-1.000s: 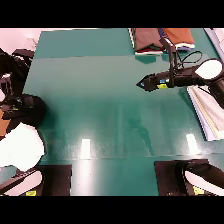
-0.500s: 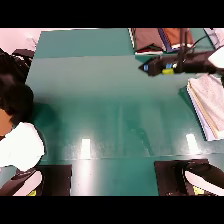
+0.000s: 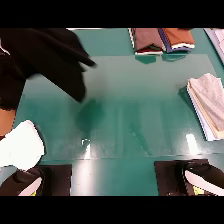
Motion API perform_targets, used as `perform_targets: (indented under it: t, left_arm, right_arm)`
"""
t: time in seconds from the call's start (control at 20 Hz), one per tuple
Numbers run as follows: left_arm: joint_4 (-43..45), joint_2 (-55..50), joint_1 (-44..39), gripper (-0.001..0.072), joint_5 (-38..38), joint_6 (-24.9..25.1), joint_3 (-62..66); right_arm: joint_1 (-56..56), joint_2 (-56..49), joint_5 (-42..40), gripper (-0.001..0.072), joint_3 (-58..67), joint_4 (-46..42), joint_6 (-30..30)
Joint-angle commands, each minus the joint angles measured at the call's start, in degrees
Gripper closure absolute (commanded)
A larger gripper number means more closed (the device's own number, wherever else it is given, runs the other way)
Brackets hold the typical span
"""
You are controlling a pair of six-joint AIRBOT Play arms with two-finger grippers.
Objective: Fold the shirts.
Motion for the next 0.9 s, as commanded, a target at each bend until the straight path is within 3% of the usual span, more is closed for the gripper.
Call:
perform_targets:
  t: [0.0,0.3,0.35,0.4,0.5,0.65,0.85]
  left_arm:
    - [-1.0,-5.8,-13.6,0.0688,0.0,0.1,1.5]
    - [-2.3,-28.2,-31.6,0.0680,6.1,2.3,1.6]
    - [-2.3,-30.5,-32.7,0.0467,6.9,2.3,1.6]
    - [-2.2,-32.0,-32.7,0.0191,7.0,2.1,1.7]
    - [-1.3,-31.9,-29.7,0.0178,4.8,2.0,1.7]
    - [-1.3,-29.1,-17.5,0.0178,-2.3,1.1,1.7]
    - [-2.7,-27.3,1.7,0.0178,-11.6,0.5,0.9]
  right_arm:
    - [-4.7,0.0,5.1,0.0693,5.2,-4.7,5.7]
    - [-12.4,-0.1,12.5,0.0692,1.4,-4.7,5.9]
    - [-13.1,0.0,12.9,0.0691,0.0,-4.7,5.9]
    - [-13.9,0.0,13.5,0.0691,-1.7,-4.6,5.9]
    - [-15.7,0.0,15.9,0.0686,-4.9,-1.0,5.5]
    - [-20.1,0.0,20.2,0.0444,-12.7,4.8,4.0]
    - [-26.8,0.0,24.0,0.0444,-27.8,4.8,1.0]
